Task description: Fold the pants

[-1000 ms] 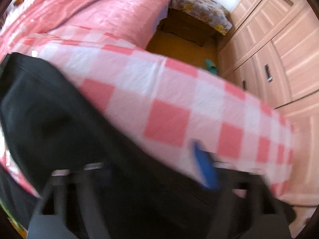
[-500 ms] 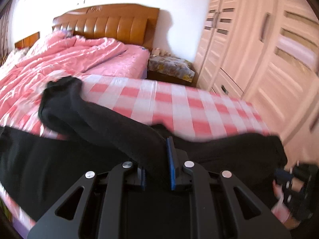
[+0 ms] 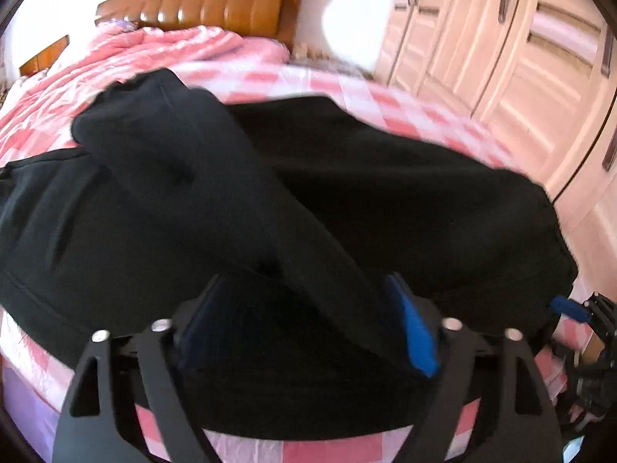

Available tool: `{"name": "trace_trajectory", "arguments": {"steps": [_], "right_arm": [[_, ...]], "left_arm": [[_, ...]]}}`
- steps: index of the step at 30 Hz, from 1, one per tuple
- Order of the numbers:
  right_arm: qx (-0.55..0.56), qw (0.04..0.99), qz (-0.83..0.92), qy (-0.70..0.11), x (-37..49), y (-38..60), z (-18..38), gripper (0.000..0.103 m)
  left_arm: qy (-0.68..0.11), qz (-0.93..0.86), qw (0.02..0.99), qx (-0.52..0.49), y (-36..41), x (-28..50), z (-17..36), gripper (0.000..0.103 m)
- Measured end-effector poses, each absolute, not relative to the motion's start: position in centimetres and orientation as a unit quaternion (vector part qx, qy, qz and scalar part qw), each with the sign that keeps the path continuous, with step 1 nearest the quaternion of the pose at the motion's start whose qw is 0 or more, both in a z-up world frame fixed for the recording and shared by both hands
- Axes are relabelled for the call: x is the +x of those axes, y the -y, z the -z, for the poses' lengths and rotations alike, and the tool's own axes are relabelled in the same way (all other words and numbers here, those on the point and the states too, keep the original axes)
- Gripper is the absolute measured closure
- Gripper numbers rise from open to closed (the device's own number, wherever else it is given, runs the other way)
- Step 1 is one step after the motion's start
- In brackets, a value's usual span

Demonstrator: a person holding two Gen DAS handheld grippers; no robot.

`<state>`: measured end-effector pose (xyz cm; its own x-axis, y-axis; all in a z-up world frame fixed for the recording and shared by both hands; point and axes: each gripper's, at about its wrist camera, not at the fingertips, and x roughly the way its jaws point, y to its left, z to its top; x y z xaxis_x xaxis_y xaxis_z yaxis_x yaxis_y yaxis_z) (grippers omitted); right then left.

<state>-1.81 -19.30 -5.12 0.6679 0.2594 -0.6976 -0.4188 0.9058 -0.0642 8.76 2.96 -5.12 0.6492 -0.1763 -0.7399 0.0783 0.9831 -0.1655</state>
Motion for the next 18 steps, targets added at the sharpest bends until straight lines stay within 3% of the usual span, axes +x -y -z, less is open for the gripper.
{"name": "trace_trajectory", "arguments": {"steps": [8, 12, 18], "right_arm": [[0.054, 0.927, -0.093, -0.359, -5.6, 23.9, 5.7, 0.015], [0.144, 0.922, -0.065, -0.353, -4.4, 27.1, 5.8, 0.034], [0.211, 0.912, -0.055, -0.347, -0.6, 29.0, 6.2, 0.04]], "left_arm": [[-0.394, 0.037, 0.918, 0.019, -2.2, 7.2, 4.3, 0.009], [-0.397, 0.037, 0.917, 0.028, -2.1, 8.3, 3.9, 0.008], [-0.413, 0.016, 0.91, 0.0, -3.2, 11.0, 3.1, 0.008]]}}
